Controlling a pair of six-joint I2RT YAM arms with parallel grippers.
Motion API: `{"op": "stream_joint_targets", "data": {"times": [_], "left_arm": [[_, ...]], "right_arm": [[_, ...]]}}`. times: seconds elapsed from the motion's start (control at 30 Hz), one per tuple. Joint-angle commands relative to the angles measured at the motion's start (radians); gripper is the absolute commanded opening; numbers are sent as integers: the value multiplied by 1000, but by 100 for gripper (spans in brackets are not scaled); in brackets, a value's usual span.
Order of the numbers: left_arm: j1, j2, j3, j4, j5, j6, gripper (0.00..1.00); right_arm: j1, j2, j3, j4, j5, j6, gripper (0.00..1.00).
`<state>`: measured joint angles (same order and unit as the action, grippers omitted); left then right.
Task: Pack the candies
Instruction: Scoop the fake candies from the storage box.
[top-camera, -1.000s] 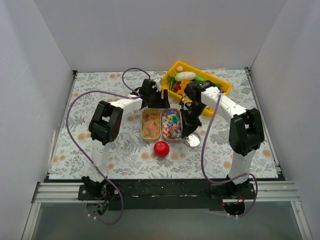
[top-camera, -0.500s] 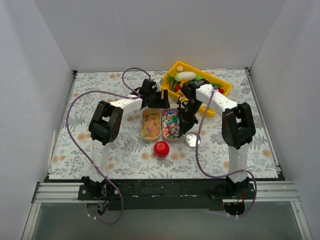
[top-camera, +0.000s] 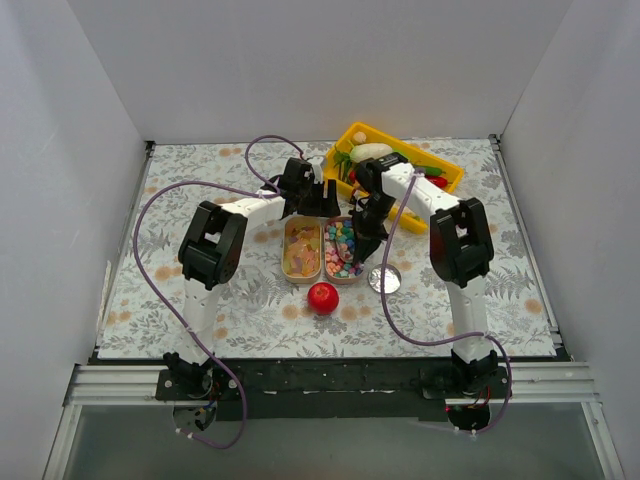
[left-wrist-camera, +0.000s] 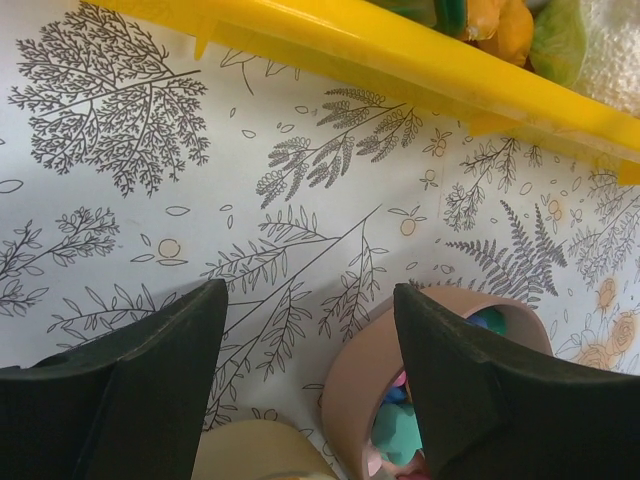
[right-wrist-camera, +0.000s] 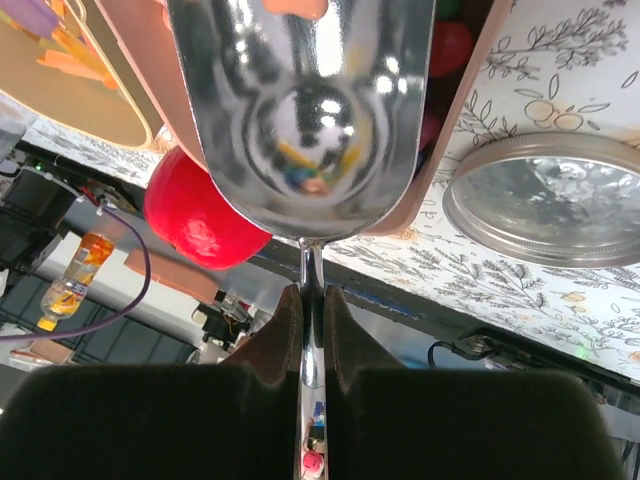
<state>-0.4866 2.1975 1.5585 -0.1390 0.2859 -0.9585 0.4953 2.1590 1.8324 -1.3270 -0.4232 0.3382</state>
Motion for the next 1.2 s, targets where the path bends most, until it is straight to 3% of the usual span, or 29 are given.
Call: {"op": "stream_joint_targets", "data": {"times": [0.0,0.27,0.6,0.83,1.17], "left_arm": [[-17,38,-18,-86,64,38,66],[-18,22,-31,-85,91,43,64],[-20,4,-25,-96,98,38,64],[2,-15,-21,-97,116,0,64],[31,-21,12,-105,115,-43,67]], "right_arm": [[-20,45,53,15,101,15,1],[-9,87,123,41,244,-53,1],[40,35,-36,208,349,-47,1],[69,-57,-244,391,417,-56,1],[89,-174,-377,548,492,-80,1]]}}
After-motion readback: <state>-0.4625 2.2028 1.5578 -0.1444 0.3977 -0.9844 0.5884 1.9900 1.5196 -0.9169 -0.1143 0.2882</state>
